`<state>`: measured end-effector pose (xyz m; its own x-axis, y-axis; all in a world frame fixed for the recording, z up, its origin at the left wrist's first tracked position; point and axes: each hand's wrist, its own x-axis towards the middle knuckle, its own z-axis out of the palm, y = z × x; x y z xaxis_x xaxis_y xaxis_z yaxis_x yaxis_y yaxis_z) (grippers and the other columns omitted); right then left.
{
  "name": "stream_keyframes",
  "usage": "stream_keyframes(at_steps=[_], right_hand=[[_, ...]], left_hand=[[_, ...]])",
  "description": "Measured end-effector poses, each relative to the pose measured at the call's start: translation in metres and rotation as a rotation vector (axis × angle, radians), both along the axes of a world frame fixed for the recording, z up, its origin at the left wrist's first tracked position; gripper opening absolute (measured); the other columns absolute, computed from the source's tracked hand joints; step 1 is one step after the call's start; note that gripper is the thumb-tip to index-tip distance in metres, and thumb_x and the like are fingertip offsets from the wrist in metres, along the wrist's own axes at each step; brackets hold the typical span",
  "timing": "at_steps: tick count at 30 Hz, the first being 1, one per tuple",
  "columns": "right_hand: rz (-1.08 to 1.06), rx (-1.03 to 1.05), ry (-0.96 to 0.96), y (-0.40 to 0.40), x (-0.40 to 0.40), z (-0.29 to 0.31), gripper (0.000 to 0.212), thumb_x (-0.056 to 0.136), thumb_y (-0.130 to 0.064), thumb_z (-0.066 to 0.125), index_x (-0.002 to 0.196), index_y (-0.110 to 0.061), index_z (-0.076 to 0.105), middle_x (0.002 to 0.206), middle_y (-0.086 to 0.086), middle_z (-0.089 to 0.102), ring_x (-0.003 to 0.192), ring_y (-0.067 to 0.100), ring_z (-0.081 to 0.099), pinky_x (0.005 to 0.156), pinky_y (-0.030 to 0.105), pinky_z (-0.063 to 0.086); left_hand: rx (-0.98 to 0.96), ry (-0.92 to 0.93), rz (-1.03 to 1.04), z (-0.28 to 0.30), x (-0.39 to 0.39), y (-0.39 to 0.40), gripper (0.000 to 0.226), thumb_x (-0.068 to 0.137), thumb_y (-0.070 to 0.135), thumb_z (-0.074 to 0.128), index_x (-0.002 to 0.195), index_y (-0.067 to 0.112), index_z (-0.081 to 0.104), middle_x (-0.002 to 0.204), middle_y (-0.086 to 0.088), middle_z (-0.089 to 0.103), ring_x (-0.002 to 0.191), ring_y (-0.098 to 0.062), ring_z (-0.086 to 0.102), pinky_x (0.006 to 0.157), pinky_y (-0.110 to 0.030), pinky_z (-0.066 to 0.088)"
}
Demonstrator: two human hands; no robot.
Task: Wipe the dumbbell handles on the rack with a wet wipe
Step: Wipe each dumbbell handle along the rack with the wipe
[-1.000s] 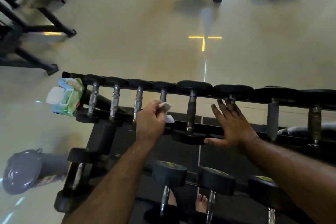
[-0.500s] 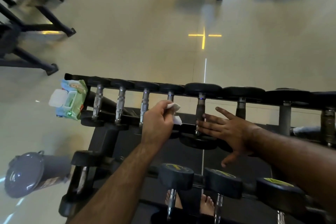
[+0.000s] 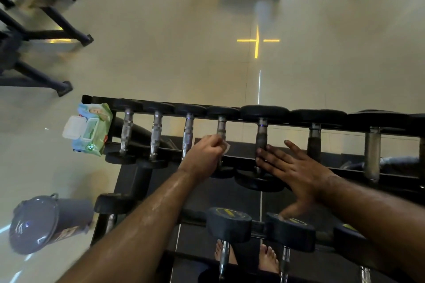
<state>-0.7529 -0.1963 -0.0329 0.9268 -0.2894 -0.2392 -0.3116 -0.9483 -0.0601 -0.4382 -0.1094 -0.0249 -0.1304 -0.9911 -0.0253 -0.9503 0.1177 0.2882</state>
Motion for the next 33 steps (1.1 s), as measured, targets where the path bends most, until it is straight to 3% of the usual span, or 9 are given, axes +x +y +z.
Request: stream_keyframes(at_steps=[3, 7, 10, 13, 18, 24, 28, 31, 33], right_hand=[[-0.022, 0.004, 0.004, -0.001, -0.001, 0.000, 0.133, 0.070, -0.110, 0.034, 0.169, -0.021, 0.031, 0.177, 0.009, 0.021, 0.158, 0.038, 0.029, 0.123, 0.071, 0.011], [-0.025, -0.023, 0.011, 0.001, 0.000, 0.001, 0.129, 0.073, -0.108, 0.035, 0.169, -0.023, 0.029, 0.178, 0.008, 0.020, 0.159, 0.037, 0.028, 0.124, 0.069, 0.008], [-0.038, -0.032, 0.012, 0.000, -0.001, 0.004, 0.128, 0.074, -0.108, 0.034, 0.170, -0.024, 0.028, 0.179, 0.007, 0.017, 0.160, 0.037, 0.024, 0.124, 0.069, 0.008], [-0.040, -0.037, 0.024, 0.001, -0.001, 0.003, 0.124, 0.078, -0.105, 0.036, 0.171, -0.024, 0.025, 0.179, 0.007, 0.016, 0.160, 0.038, 0.024, 0.122, 0.070, 0.010], [-0.015, -0.028, -0.017, -0.007, 0.000, -0.002, 0.101, 0.094, -0.091, 0.032, 0.171, -0.025, 0.025, 0.177, 0.006, 0.022, 0.158, 0.039, 0.030, 0.120, 0.065, 0.014], [-0.025, -0.046, -0.005, -0.007, -0.002, -0.007, 0.084, 0.105, -0.077, 0.026, 0.171, -0.024, 0.023, 0.178, 0.006, 0.019, 0.160, 0.036, 0.026, 0.121, 0.063, 0.014], [-0.047, -0.043, 0.020, -0.007, -0.003, -0.006, 0.086, 0.104, -0.077, 0.026, 0.172, -0.026, 0.019, 0.179, 0.004, 0.016, 0.161, 0.034, 0.024, 0.123, 0.061, 0.012], [-0.042, -0.041, 0.039, -0.009, -0.003, -0.006, 0.086, 0.104, -0.077, 0.026, 0.172, -0.025, 0.019, 0.178, 0.004, 0.018, 0.161, 0.034, 0.024, 0.122, 0.061, 0.013], [-0.041, -0.042, 0.044, -0.010, -0.002, -0.006, 0.086, 0.104, -0.078, 0.026, 0.172, -0.026, 0.019, 0.179, 0.004, 0.017, 0.161, 0.035, 0.022, 0.123, 0.061, 0.012]], left_hand=[[0.063, 0.024, -0.058, 0.006, 0.009, 0.015, 0.031, 0.097, 0.019, 0.067, 0.127, 0.017, 0.074, 0.122, -0.004, 0.070, 0.110, -0.023, 0.065, 0.096, -0.038, 0.057], [-0.132, 0.092, 0.110, 0.022, 0.007, -0.011, 0.025, 0.096, 0.014, 0.068, 0.120, 0.012, 0.076, 0.114, -0.008, 0.073, 0.101, -0.028, 0.068, 0.083, -0.042, 0.059], [-0.161, 0.112, 0.175, 0.022, -0.003, -0.029, 0.021, 0.093, 0.011, 0.075, 0.114, 0.011, 0.078, 0.116, -0.008, 0.074, 0.105, -0.029, 0.066, 0.085, -0.042, 0.060], [-0.119, 0.090, 0.087, 0.012, -0.008, -0.022, 0.019, 0.092, 0.012, 0.077, 0.111, 0.014, 0.078, 0.116, -0.004, 0.071, 0.106, -0.027, 0.063, 0.082, -0.045, 0.061], [-0.002, 0.138, 0.064, 0.023, -0.003, -0.005, 0.018, 0.098, 0.021, 0.068, 0.112, 0.019, 0.079, 0.114, -0.001, 0.072, 0.102, -0.019, 0.066, 0.094, -0.041, 0.058], [-0.102, 0.179, 0.222, 0.032, -0.008, -0.034, 0.015, 0.096, 0.012, 0.069, 0.107, 0.013, 0.080, 0.106, -0.004, 0.072, 0.095, -0.022, 0.066, 0.079, -0.030, 0.051], [-0.028, 0.092, 0.104, 0.017, -0.005, -0.014, 0.019, 0.093, 0.009, 0.071, 0.111, 0.011, 0.078, 0.114, -0.008, 0.071, 0.104, -0.028, 0.065, 0.088, -0.044, 0.059], [0.160, 0.052, 0.007, 0.021, -0.001, -0.004, 0.023, 0.097, 0.015, 0.066, 0.117, 0.017, 0.078, 0.117, -0.002, 0.070, 0.107, -0.021, 0.066, 0.096, -0.038, 0.056], [0.125, 0.039, -0.008, 0.029, 0.000, -0.014, 0.023, 0.098, 0.017, 0.068, 0.119, 0.018, 0.078, 0.118, -0.002, 0.071, 0.106, -0.019, 0.067, 0.097, -0.037, 0.057]])
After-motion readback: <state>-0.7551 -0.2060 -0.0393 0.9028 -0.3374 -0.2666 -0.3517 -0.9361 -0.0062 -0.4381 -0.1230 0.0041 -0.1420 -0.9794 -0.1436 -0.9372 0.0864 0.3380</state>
